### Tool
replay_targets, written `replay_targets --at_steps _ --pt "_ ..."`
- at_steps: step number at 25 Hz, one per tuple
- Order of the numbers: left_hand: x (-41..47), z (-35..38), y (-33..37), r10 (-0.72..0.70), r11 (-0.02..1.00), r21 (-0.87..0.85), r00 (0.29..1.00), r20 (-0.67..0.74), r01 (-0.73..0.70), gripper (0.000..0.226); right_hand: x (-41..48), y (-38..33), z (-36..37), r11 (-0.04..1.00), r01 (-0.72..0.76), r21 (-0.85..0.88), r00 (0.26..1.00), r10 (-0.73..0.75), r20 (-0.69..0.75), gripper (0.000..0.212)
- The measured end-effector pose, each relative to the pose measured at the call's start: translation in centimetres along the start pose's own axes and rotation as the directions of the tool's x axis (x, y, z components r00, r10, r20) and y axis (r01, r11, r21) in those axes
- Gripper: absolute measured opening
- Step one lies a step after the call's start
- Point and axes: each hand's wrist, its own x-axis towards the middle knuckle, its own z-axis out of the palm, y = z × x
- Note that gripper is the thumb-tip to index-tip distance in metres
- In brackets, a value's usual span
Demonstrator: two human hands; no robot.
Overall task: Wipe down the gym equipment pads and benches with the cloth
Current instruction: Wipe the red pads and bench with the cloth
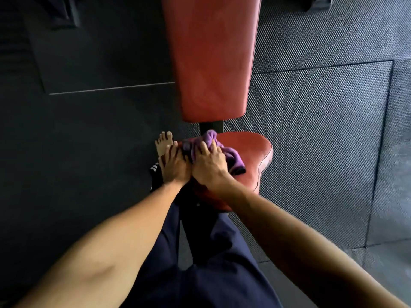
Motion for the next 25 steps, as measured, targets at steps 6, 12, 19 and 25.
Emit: replay_targets --at_steps 6,12,19,25 --pt "0.6 0.3 0.2 -0.061 0.997 -0.056 0.998 -0.03 0.06 0.049 0.0 7.4 0.4 0.983 -0.165 0.079 0.982 0.156 0.105 0.069" --pt "0.8 0.8 0.4 -0.08 0.997 -0.021 0.993 -0.086 0.078 0.05 10.0 3.8 -0.6 0.984 -0.167 0.067 0.971 0.152 0.187 0.062" --pt "1.4 0.7 0.2 -0.084 0.996 -0.016 0.995 -0.05 0.083 0.057 10.1 4.7 -1.1 0.993 -0.107 -0.059 0.98 0.115 0.162 0.064" --pt "1.7 0.3 0.6 -0.097 0.995 0.007 0.995 0.006 0.097 0.056 9.3 5.5 -0.8 0.94 -0.336 0.054 0.928 0.32 0.192 0.073"
